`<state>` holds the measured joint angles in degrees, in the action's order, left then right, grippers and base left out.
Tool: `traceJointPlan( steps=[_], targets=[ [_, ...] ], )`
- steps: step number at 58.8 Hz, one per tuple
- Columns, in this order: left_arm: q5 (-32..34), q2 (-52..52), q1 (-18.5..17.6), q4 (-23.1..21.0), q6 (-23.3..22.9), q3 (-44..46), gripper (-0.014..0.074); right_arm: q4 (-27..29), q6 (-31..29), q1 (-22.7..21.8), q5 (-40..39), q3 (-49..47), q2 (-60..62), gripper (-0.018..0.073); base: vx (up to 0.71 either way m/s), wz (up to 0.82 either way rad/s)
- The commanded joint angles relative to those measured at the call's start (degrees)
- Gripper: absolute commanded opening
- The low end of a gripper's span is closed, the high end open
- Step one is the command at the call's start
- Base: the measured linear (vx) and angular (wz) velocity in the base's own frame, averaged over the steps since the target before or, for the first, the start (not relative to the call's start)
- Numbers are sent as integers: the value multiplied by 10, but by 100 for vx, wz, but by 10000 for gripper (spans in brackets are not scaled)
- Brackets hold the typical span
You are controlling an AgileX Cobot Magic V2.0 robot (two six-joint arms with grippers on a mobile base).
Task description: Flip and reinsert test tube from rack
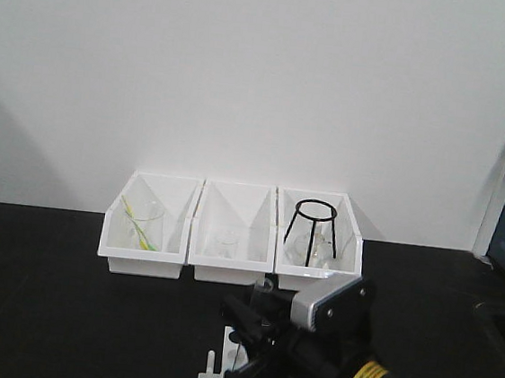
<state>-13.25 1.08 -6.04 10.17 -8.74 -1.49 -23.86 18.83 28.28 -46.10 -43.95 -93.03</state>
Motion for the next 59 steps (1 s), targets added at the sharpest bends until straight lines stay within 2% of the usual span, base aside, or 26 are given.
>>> traceJointPlan(
  steps=[1,8,11,13,17,19,21,23,27,29,30,33,34,36,42,46,51,59],
  targets=[
    [46,5,0,-3,-5,2,-6,-3,6,-1,35,-50,94,-13,0,0],
    [46,5,0,-3,-5,2,-6,-5,9,-1,167,-113,161,-13,0,0],
    [46,5,0,-3,-5,2,-6,-27,-10,-1,227,-140,183,-13,0,0],
    [46,5,0,-3,-5,2,-6,-61,-32,-1,263,-152,192,-13,0,0],
    [46,5,0,-3,-5,2,-6,-182,-144,-1,331,-178,208,-13,0,0],
    [46,5,0,-3,-5,2,-6,-276,-223,0,364,-183,212,-13,0,0],
    [46,5,0,-3,-5,2,-6,-338,-273,0,378,-183,215,-13,0,0],
    [46,5,0,-3,-5,2,-6,-427,-337,-1,395,-181,216,-13,0,0],
    [46,5,0,-3,-5,2,-6,-535,-389,-2,421,-181,216,-11,0,0],
    [46,5,0,-3,-5,2,-6,-560,-388,-2,428,-181,216,-11,0,0],
    [46,5,0,-3,-5,2,-6,-522,-307,-2,425,-181,218,-11,0,0],
    [46,5,0,-3,-5,2,-6,-445,-206,-2,426,-185,218,-8,0,0],
    [46,5,0,-3,-5,2,-6,-433,-188,-2,427,-186,218,-8,0,0],
    [46,5,0,-3,-5,2,-6,-357,-95,-2,433,-192,219,-8,0,0],
    [46,5,0,-3,-5,2,-6,-188,118,-2,461,-204,219,-7,0,0],
    [46,5,0,-3,-5,2,-6,-119,223,-2,457,-203,216,-7,0,0],
    [46,5,0,-3,-5,2,-6,-100,284,-2,448,-203,206,-7,0,0],
    [46,5,0,-3,-5,2,-6,-141,269,-2,388,-172,201,-7,0,0]
  ],
)
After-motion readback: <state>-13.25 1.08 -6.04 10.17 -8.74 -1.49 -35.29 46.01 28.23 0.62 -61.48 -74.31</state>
